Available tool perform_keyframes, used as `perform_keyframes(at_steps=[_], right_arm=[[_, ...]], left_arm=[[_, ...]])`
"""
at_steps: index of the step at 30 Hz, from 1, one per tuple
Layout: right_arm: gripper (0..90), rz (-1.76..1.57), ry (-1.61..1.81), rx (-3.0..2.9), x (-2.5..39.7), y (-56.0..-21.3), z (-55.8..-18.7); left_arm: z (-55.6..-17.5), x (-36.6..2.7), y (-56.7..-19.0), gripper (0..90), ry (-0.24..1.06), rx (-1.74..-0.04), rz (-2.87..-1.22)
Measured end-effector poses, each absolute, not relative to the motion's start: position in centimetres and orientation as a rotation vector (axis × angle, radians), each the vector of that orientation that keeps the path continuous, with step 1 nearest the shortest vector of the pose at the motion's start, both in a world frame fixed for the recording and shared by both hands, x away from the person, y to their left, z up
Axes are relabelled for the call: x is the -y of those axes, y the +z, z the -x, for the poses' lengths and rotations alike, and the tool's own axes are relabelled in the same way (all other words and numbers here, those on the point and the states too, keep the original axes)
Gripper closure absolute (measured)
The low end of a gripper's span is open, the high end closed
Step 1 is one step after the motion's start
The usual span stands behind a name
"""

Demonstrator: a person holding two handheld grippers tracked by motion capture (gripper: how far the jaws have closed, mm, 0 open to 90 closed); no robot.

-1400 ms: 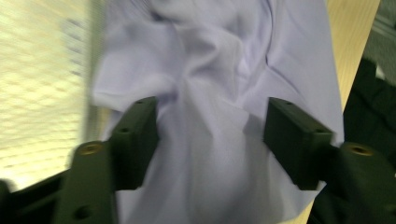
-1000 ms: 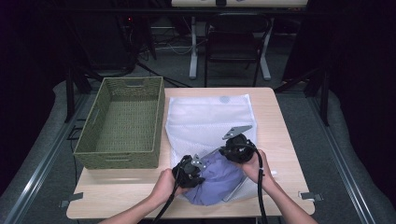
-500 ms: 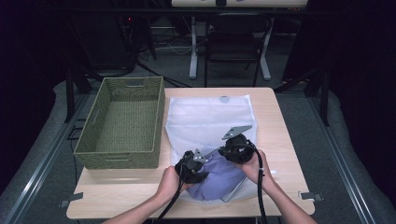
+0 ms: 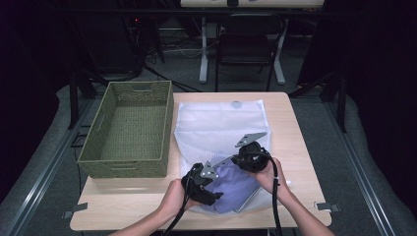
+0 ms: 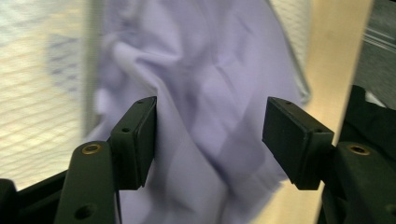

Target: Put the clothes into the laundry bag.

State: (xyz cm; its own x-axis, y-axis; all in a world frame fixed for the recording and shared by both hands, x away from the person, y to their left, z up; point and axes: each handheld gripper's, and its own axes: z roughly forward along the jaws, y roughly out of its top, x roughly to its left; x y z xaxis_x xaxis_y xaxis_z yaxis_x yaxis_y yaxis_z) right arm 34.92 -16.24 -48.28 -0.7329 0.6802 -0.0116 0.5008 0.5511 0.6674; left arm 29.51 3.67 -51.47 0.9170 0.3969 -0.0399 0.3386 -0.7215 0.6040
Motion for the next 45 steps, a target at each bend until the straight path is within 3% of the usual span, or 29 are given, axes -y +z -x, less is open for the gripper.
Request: perform_keyframes(at_steps=[4,8,15,20,23,30,33,38,40,43,45], right_arm=[[88.1,-0.973,0.949,-2.525,16.1,-48.4,-34.8],[88.1,-0.967,0.942,-2.529,16.1,-48.5,-34.7],[88.1,-0.966,0.944,-2.530,16.1,-48.6,-34.7],[88.1,-0.967,0.962,-2.519,16.2,-48.0,-34.7],[88.1,-0.973,0.980,-2.512,16.3,-47.7,-34.8],[88.1,-0.971,0.967,-2.524,16.0,-48.0,-34.7],[88.1,-0.970,0.958,-2.533,15.9,-48.3,-34.6],[88.1,-0.969,0.961,-2.528,16.1,-48.2,-34.6],[88.1,-0.967,0.960,-2.529,16.1,-48.2,-34.5],[88.1,-0.966,0.964,-2.527,16.1,-48.1,-34.5],[88.1,-0.974,0.965,-2.529,16.2,-48.2,-34.6]], left_arm=[[-29.3,-2.8,-52.9,40.2,0.045,-0.522,-2.476],[-29.2,-2.1,-54.1,48.2,0.066,-0.514,-2.528],[-30.2,-2.4,-54.6,83.6,0.065,-0.533,-2.506],[-30.6,-2.8,-52.6,86.5,0.158,-0.551,-2.421],[-31.1,-2.8,-52.0,86.3,0.206,-0.582,-2.375],[-31.8,-2.5,-55.1,82.3,0.175,-0.631,-2.432],[-32.1,-3.0,-54.5,74.3,0.142,-0.638,-2.414],[-31.4,-3.8,-52.7,46.9,0.168,-0.617,-2.406],[-30.7,-4.4,-52.1,40.7,0.165,-0.600,-2.402],[-29.8,-4.8,-52.1,35.1,0.166,-0.585,-2.428],[-29.8,-4.9,-52.8,36.2,0.142,-0.578,-2.465]])
